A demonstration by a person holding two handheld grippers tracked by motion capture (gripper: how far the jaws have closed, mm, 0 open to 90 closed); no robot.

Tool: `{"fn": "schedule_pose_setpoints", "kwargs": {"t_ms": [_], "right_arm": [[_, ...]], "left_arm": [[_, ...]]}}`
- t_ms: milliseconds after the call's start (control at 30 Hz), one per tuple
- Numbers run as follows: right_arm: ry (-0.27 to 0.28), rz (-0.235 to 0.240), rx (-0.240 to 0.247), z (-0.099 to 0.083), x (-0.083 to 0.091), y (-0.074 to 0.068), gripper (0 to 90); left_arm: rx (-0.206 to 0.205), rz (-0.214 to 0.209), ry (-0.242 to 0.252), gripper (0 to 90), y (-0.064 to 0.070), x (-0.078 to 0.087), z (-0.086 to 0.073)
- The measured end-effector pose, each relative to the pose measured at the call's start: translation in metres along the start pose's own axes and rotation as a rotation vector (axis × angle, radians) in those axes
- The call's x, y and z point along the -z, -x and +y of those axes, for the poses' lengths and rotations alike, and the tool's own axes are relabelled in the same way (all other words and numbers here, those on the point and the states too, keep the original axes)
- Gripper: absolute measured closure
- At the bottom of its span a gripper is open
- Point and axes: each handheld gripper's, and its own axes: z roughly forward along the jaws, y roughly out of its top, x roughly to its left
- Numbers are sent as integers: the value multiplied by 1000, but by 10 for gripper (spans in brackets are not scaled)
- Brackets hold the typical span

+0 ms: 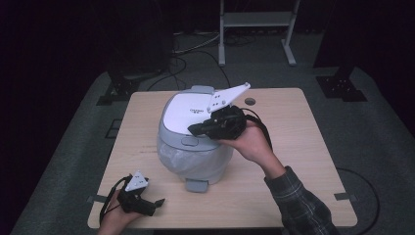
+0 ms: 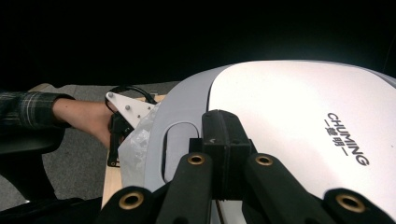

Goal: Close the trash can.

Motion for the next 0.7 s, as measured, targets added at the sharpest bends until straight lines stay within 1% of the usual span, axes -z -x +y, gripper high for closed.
{"fn": "schedule_pose_setpoints", "kwargs": {"t_ms": [33, 67, 100, 167, 200, 267, 300, 333, 367, 400, 467, 500, 633, 700], "right_arm": [[0, 0, -1, 0, 0, 0, 900], [-23, 3, -9, 0, -1, 0, 900], [-26, 9, -5, -1, -2, 0, 900], [-32, 0, -3, 0, -2, -1, 900], [-29, -1, 1, 0, -2, -1, 900], [-19, 5, -9, -1, -1, 0, 896], [-9, 2, -10, -2, -1, 0, 794], [5, -5, -21, -3, 0, 0, 762], [10, -2, -26, -4, 1, 1, 737], [13, -5, -31, -5, 2, 1, 690], [12, -40, -36, -5, 4, 2, 599], [16, -50, -38, -6, 5, 3, 559], [40, -81, -58, -8, 15, 5, 442], [47, -94, -70, -10, 20, 5, 407]], "left_arm": [[0, 0, 0, 0, 0, 0, 0], [1, 0, 0, 0, 0, 0, 0], [1, 0, 1, 0, 0, 0, 0], [1, 0, 1, 0, 0, 0, 0], [1, 0, 1, 0, 0, 0, 0], [2, 0, 1, 0, 0, 0, 0], [1, 0, 1, 0, 0, 0, 0], [1, 0, 1, 0, 0, 0, 0], [1, -1, 1, 0, 0, 0, 0], [1, 0, 1, 0, 0, 0, 0], [1, 0, 1, 0, 0, 0, 0], [1, 0, 1, 0, 0, 0, 0], [2, 0, 1, 0, 0, 0, 0], [2, -1, 1, 0, 0, 0, 0]]}}
